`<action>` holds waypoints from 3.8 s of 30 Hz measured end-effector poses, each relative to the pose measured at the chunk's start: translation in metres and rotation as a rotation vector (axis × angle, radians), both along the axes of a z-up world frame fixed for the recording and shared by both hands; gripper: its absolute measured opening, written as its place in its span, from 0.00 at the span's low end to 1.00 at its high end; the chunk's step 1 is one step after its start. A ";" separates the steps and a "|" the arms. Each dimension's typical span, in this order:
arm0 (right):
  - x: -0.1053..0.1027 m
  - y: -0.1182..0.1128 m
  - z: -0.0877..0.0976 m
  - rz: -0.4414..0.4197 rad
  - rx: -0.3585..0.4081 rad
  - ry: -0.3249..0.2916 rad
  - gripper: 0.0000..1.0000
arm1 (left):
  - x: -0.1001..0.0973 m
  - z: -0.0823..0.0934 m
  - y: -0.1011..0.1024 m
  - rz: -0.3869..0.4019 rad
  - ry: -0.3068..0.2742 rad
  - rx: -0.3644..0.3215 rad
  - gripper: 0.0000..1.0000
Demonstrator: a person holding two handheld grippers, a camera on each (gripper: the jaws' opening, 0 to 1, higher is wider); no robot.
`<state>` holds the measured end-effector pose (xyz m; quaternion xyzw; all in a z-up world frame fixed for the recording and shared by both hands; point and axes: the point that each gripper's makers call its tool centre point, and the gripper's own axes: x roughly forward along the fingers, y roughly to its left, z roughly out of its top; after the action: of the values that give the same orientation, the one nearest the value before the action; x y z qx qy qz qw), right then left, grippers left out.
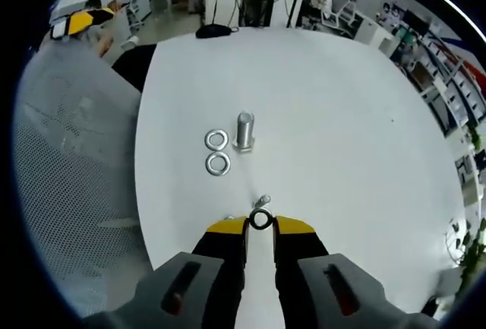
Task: Place the washer onto the threaded stud by aligning its center hole with the stud, sliding it down to the base, and recovering from edge contact or off-axis alignment until the washer reaches the visible bottom stop.
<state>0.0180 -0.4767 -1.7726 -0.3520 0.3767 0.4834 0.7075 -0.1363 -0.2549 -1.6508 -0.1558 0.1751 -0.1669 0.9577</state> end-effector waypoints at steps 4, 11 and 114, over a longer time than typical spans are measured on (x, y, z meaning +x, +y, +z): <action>0.002 0.001 0.003 -0.002 0.006 -0.012 0.14 | 0.000 0.000 0.000 -0.003 0.002 0.003 0.21; 0.004 0.006 0.006 0.000 0.008 -0.025 0.14 | 0.000 0.000 -0.001 -0.006 0.000 0.002 0.21; 0.008 0.003 -0.069 -0.073 -0.088 0.097 0.20 | 0.000 -0.001 0.000 -0.002 0.005 -0.001 0.21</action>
<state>0.0259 -0.4735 -1.8416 -0.3452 0.4440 0.4566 0.6894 -0.1360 -0.2547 -1.6519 -0.1566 0.1777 -0.1678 0.9570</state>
